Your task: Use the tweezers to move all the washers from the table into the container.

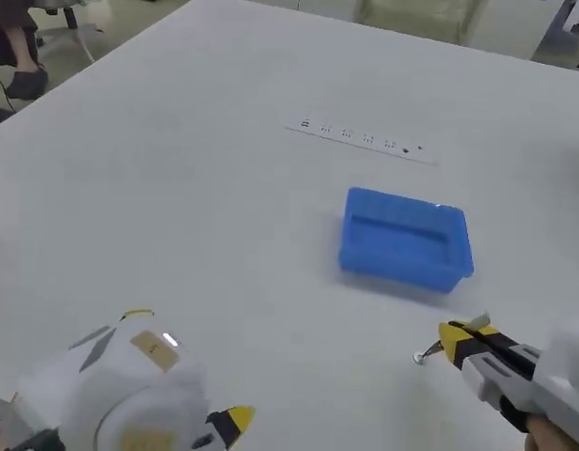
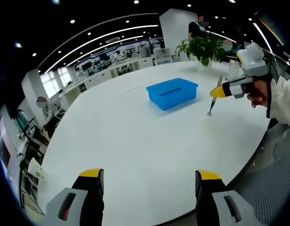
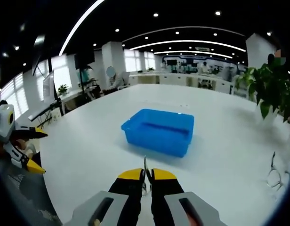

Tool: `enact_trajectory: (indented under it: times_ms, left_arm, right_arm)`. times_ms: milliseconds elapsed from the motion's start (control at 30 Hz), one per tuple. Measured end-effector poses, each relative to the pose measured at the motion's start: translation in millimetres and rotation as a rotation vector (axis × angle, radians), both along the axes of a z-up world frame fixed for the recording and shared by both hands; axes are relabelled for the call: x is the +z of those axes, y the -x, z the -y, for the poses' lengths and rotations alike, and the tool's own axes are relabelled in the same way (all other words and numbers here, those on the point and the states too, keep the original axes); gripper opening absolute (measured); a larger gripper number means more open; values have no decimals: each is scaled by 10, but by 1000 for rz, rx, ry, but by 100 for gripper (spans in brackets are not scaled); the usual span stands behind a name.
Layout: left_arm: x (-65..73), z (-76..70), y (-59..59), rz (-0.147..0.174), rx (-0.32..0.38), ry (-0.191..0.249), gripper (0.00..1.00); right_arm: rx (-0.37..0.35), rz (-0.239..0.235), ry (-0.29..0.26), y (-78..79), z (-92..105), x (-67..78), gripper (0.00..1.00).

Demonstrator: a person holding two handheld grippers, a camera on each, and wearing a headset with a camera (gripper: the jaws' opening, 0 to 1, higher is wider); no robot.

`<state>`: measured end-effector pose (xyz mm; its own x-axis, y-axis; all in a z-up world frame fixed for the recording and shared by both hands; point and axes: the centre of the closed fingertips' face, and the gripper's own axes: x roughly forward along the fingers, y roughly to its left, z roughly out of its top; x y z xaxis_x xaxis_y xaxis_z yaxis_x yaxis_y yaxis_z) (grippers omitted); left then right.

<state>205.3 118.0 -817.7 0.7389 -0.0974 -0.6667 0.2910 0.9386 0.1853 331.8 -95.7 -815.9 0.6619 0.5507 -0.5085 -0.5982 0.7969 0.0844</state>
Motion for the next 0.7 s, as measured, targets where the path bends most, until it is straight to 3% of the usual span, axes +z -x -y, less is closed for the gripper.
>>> enact_trajectory:
  times_ms: [700]
  left_arm:
    - [-20,11,8,-13,-1,-6,81]
  right_arm:
    - [-3,-27,-16,62,-7,-8,3]
